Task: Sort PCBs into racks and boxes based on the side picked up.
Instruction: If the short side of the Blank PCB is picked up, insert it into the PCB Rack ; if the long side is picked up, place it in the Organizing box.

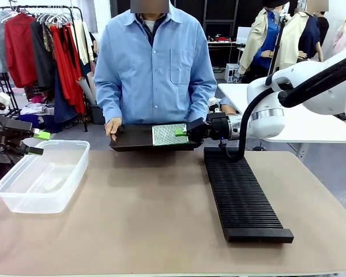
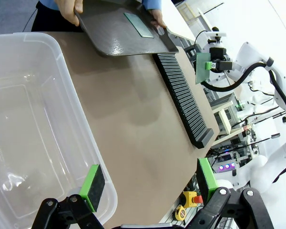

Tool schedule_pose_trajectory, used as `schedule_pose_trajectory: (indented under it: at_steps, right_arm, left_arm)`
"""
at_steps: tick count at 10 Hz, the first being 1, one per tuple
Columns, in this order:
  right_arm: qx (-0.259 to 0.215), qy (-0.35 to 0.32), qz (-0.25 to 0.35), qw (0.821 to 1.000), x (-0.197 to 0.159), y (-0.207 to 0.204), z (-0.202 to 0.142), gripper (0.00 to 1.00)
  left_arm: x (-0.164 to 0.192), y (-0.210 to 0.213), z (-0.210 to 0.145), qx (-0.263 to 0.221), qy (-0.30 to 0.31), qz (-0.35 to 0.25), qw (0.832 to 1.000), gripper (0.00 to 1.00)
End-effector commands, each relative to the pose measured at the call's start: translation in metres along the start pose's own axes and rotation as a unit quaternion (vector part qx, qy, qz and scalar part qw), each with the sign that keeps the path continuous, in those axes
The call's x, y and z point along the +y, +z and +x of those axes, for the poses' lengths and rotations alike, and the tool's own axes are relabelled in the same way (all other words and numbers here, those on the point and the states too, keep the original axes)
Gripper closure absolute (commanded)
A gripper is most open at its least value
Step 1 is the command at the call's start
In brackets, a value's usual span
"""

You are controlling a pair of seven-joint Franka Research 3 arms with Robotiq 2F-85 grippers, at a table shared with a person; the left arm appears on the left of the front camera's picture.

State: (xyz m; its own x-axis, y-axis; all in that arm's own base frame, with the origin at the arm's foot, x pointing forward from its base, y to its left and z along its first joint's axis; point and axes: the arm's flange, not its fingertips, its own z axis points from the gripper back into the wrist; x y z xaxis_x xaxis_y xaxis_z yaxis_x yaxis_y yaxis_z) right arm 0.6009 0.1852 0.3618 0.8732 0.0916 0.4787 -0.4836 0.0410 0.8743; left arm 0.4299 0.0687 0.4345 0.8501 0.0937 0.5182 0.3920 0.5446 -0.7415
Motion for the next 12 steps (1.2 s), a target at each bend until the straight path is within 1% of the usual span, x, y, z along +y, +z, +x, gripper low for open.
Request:
schedule_pose_trajectory:
  at_steps: [1,2,3,5,7,9,10,12]
  right_arm:
    - [-0.010,-0.002,0.006,1.000,0.003,-0.001,-0.001,1.00]
    - [-0.010,-0.002,0.006,1.000,0.003,-0.001,-0.001,1.00]
    - [0.000,0.000,0.000,1.000,0.000,0.000,0.000,1.00]
    - [-0.001,0.035,0.019,0.999,-0.001,0.021,-0.001,1.00]
    - [-0.008,0.068,0.036,0.997,-0.004,0.050,-0.005,1.00]
    - [-0.022,0.081,0.053,0.995,-0.011,0.080,-0.008,1.00]
    - [-0.033,0.093,0.054,0.994,-0.018,0.100,-0.011,1.00]
    - [-0.042,0.106,0.030,0.993,-0.032,0.137,-0.018,1.00]
  left_arm:
    - [-0.001,0.001,-0.001,-0.001,-0.002,0.005,1.000,0.00]
    - [-0.001,0.001,-0.001,-0.001,-0.002,0.005,1.000,0.00]
    - [-0.001,0.001,-0.001,-0.001,-0.002,0.005,1.000,0.00]
    - [-0.001,0.001,-0.001,-0.001,-0.002,0.005,1.000,0.00]
    - [-0.001,0.001,-0.001,-0.001,-0.002,0.005,1.000,0.00]
    - [-0.001,0.001,-0.001,-0.001,-0.002,0.005,1.000,0.00]
    - [-0.001,0.001,-0.001,-0.001,-0.002,0.005,1.000,0.00]
    - [-0.001,0.001,-0.001,-0.001,-0.002,0.005,1.000,0.00]
